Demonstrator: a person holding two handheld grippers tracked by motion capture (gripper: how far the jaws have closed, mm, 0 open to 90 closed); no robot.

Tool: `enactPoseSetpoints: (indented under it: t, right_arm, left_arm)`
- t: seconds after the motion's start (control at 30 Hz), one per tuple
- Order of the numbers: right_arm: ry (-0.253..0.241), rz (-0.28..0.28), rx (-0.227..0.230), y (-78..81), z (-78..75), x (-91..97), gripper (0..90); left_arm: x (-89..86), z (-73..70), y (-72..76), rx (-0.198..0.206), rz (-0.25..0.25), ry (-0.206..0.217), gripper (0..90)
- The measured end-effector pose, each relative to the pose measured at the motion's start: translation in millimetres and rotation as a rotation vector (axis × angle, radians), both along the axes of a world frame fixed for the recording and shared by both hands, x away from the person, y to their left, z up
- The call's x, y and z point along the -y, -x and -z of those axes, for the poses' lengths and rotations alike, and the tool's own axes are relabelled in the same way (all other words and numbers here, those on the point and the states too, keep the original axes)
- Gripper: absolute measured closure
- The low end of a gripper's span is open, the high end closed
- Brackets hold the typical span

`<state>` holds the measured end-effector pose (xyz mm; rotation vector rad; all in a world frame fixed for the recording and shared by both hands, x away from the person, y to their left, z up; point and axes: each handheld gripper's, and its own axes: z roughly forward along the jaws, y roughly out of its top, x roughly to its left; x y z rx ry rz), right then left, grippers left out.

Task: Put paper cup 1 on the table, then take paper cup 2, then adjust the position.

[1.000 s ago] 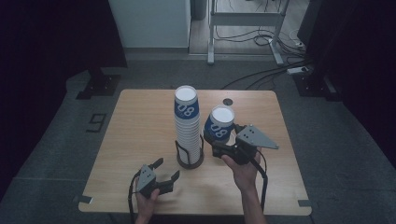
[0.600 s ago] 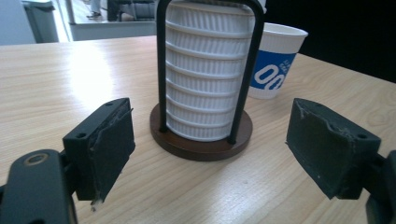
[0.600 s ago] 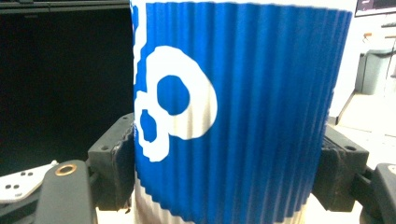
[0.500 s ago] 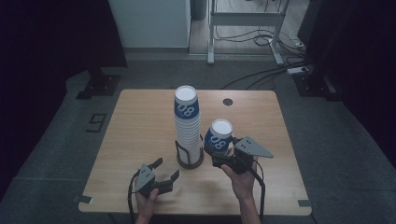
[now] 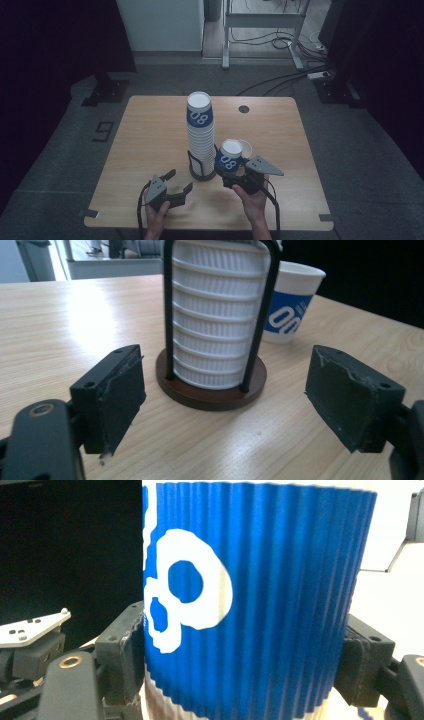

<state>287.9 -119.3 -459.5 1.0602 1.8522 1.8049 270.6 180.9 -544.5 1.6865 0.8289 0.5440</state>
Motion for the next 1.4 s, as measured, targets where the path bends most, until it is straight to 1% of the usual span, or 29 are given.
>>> enactPoseSetpoints:
  t: [0.03, 0.13, 0.2, 0.23, 0.27, 0.33, 0.47, 0.53, 0.63, 0.7, 0.73, 0.8, 0.83, 0.9, 0.97, 1.07, 1.13, 1.27, 1.4]
  right_arm:
    - [-0.001, -0.005, -0.003, 0.4, 2.0, -1.1, 22.0]
    - [-0.003, -0.017, -0.018, 1.6, 7.3, -4.0, 21.9]
    - [-0.014, -0.028, -0.023, 2.0, 10.1, -5.6, 21.9]
    - [-0.005, -0.032, -0.029, 1.9, 11.1, -5.5, 21.9]
    - [-0.008, -0.032, -0.035, 1.9, 12.2, -5.8, 21.9]
    - [-0.021, -0.039, -0.048, 2.9, 15.8, -6.0, 21.8]
    - [-0.042, -0.04, -0.063, 5.1, 22.8, -6.7, 21.9]
    - [-0.053, -0.043, -0.073, 5.9, 25.4, -6.6, 21.9]
    - [-0.08, -0.045, -0.084, 6.3, 29.1, -6.7, 21.9]
    - [-0.084, -0.04, -0.087, 6.6, 30.3, -6.7, 21.9]
    - [-0.099, -0.046, -0.09, 6.6, 31.1, -7.4, 21.9]
    - [-0.105, -0.047, -0.096, 7.4, 32.5, -8.3, 21.9]
    - [-0.115, -0.049, -0.095, 7.4, 33.3, -9.0, 21.9]
    - [-0.12, -0.051, -0.1, 7.9, 34.9, -10.0, 21.9]
    - [-0.138, -0.055, -0.105, 7.9, 36.8, -10.6, 21.8]
    - [-0.145, -0.059, -0.116, 8.2, 39.6, -12.0, 21.9]
    - [-0.148, -0.06, -0.121, 9.2, 40.9, -13.2, 21.9]
    - [-0.174, -0.069, -0.137, 11.0, 44.2, -14.5, 21.9]
    - [-0.217, -0.076, -0.159, 12.9, 47.2, -13.5, 21.9]
  left_arm:
    - [0.6, -0.1, 0.0, -0.002, 0.0, -0.004, 16.8]
    - [2.8, 0.1, 0.4, -0.005, 0.0, 0.011, 17.8]
    - [3.1, 0.2, 1.3, 0.004, 0.042, 0.02, 20.0]
    - [3.1, -0.1, 1.9, 0.01, 0.047, 0.021, 19.7]
    - [2.9, -0.7, 2.9, 0.017, 0.052, 0.031, 19.8]
    - [3.1, -2.0, 3.3, 0.018, 0.061, 0.049, 20.6]
    - [7.6, -5.0, 4.7, 0.032, 0.075, 0.047, 22.9]
    - [10.4, -5.9, 6.3, 0.04, 0.086, 0.047, 22.6]
    - [14.2, -6.4, 7.8, 0.05, 0.103, 0.057, 22.7]
    - [16.7, -6.7, 8.1, 0.049, 0.109, 0.057, 24.1]
    - [17.9, -6.5, 8.4, 0.049, 0.111, 0.058, 25.1]
    - [19.7, -6.1, 8.9, 0.049, 0.119, 0.056, 27.5]
    - [20.8, -5.6, 9.2, 0.05, 0.119, 0.06, 27.4]
    - [22.3, -4.7, 9.9, 0.051, 0.127, 0.073, 28.8]
    - [23.6, -4.6, 10.0, 0.046, 0.133, 0.077, 28.5]
    - [25.0, -5.0, 10.5, 0.051, 0.138, 0.079, 28.6]
    - [25.9, -5.4, 10.6, 0.053, 0.147, 0.088, 29.6]
    - [29.7, -6.4, 11.4, 0.061, 0.152, 0.08, 27.9]
    - [32.8, -7.0, 11.7, 0.066, 0.161, 0.079, 27.4]
